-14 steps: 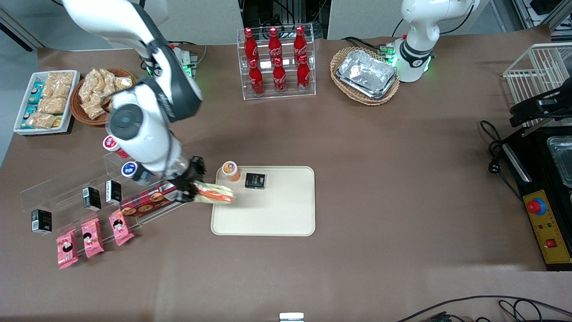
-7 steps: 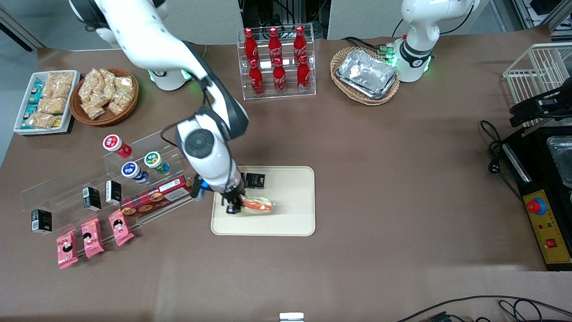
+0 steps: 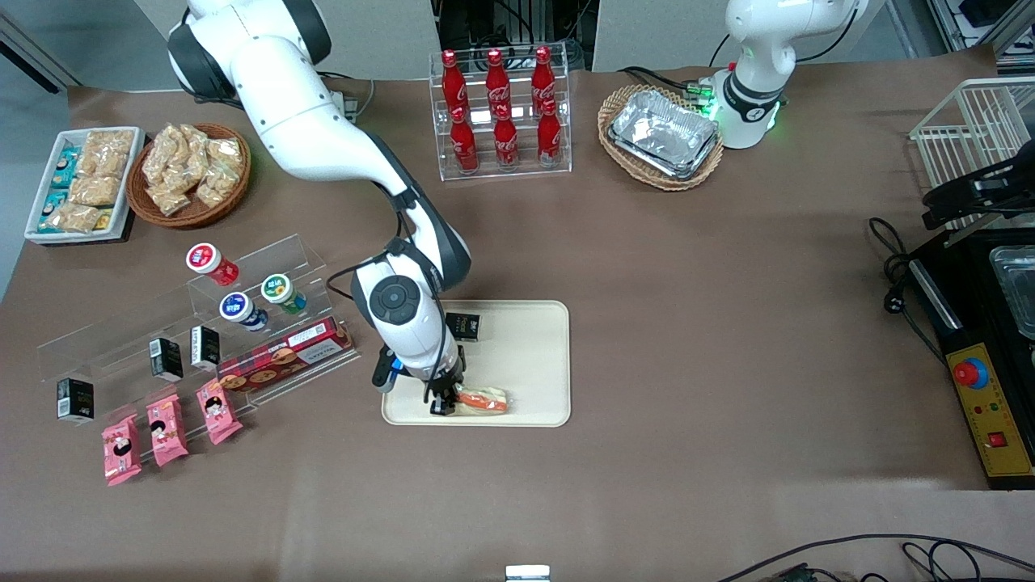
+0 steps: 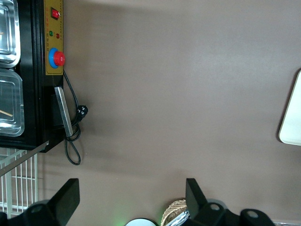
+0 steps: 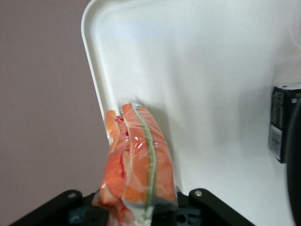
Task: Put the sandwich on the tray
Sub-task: 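Lower the sandwich onto the tray and open the right gripper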
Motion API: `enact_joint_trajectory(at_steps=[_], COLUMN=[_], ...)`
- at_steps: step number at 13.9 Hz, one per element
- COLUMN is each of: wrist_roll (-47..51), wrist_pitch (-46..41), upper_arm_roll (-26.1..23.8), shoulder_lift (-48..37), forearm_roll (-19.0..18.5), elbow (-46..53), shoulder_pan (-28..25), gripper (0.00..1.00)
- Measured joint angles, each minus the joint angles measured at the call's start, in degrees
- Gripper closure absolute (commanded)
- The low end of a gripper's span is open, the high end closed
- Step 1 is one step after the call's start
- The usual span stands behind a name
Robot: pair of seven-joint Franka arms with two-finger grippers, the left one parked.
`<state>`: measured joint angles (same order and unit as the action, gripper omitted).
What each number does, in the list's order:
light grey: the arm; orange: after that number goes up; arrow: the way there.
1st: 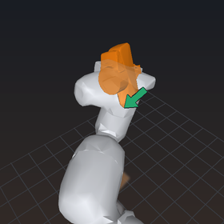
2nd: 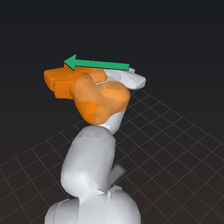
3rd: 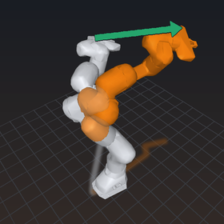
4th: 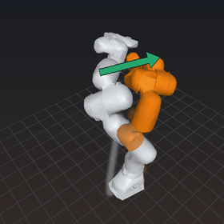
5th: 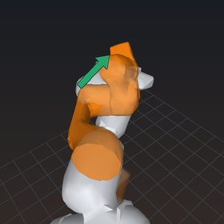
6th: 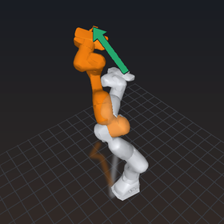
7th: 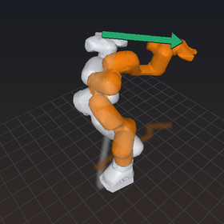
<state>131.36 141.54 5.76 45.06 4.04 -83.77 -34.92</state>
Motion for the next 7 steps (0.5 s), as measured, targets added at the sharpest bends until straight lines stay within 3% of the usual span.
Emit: enact_joint_trajectory(at_steps=[2, 3, 4, 5, 7], wrist_roll=[0.4, 0.5, 1.0, 1.7, 2.8], wrist_pitch=[0.2, 0.2, 0.2, 0.2, 0.2], upper_arm_roll=[0.0, 0.0, 0.0, 0.0, 0.2], shoulder_lift=[1.5, 1.9, 2.3, 2.5, 2.6], forearm_roll=[0.0, 0.0, 0.0, 0.0, 0.0], elbow=[1.2, 1.5, 1.8, 1.9, 2.0], shoulder_pan=[-0.1, -0.1, -0.1, -0.2, -0.4], gripper=[0.7, 0.48, 0.18, 0.0, 0.0])
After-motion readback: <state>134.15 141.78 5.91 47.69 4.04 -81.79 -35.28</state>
